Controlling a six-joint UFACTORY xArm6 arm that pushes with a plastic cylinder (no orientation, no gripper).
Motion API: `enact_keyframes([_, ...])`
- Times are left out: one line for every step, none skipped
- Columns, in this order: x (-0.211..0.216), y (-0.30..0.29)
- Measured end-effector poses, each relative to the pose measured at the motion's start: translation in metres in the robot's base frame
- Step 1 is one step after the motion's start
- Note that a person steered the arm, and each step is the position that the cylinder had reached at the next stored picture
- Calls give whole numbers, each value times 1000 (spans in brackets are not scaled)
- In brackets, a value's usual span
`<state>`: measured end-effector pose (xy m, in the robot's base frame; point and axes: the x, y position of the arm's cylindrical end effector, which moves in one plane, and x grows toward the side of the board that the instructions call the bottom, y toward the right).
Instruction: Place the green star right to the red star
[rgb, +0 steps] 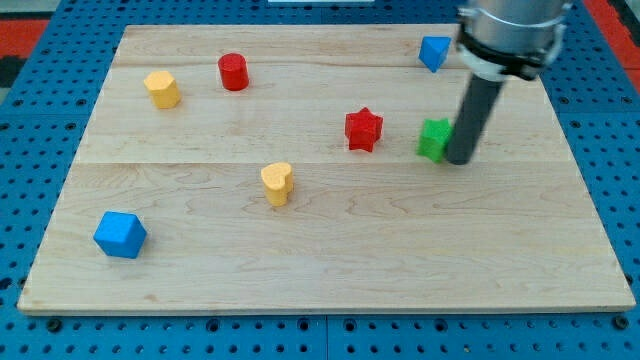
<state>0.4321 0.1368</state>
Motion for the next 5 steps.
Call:
enact_keyframes([0, -49])
enact_keyframes([-19, -54])
enact_keyframes([2, -50])
enact_keyframes([6, -38])
enact_keyframes([-17, -36])
